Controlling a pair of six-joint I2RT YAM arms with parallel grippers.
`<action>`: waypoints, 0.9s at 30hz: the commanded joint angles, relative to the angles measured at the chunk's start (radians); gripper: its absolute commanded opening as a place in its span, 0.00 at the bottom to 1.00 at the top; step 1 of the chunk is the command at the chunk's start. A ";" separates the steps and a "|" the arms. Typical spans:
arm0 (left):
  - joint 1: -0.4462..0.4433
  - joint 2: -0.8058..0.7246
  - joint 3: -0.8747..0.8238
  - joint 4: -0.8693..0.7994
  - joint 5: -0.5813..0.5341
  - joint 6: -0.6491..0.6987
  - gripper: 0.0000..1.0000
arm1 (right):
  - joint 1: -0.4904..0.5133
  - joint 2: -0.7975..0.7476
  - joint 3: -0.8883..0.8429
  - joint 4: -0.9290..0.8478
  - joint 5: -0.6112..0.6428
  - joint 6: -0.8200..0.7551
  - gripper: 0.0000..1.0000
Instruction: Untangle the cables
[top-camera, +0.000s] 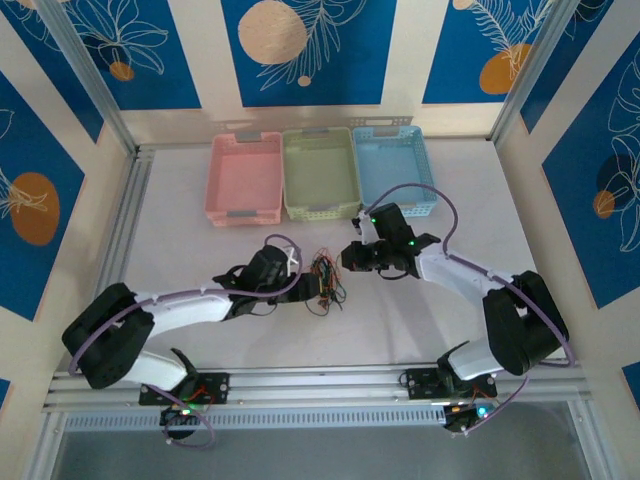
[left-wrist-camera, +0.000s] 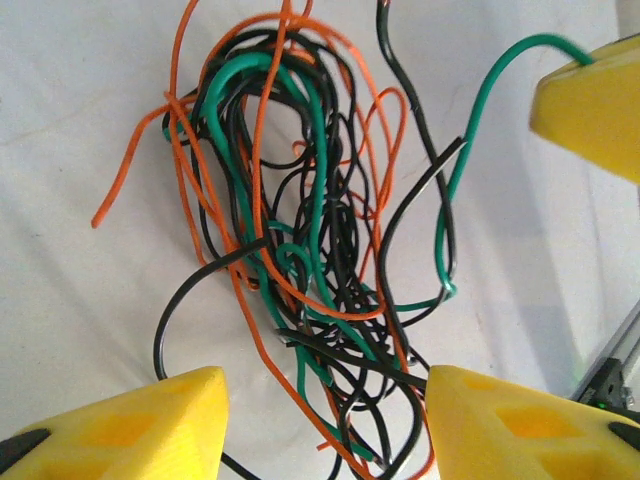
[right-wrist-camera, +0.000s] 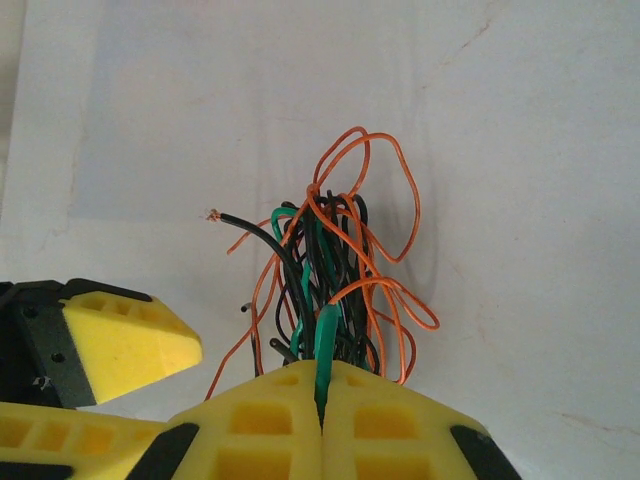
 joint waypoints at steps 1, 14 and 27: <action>0.018 -0.026 -0.006 -0.025 -0.002 -0.017 0.57 | -0.011 -0.038 -0.026 0.047 -0.068 0.011 0.00; 0.050 -0.031 0.078 -0.087 0.000 -0.024 0.61 | -0.011 -0.051 -0.042 0.066 -0.078 0.012 0.00; 0.086 0.126 0.308 -0.169 0.012 0.014 0.63 | -0.012 -0.064 -0.054 0.076 -0.079 0.012 0.00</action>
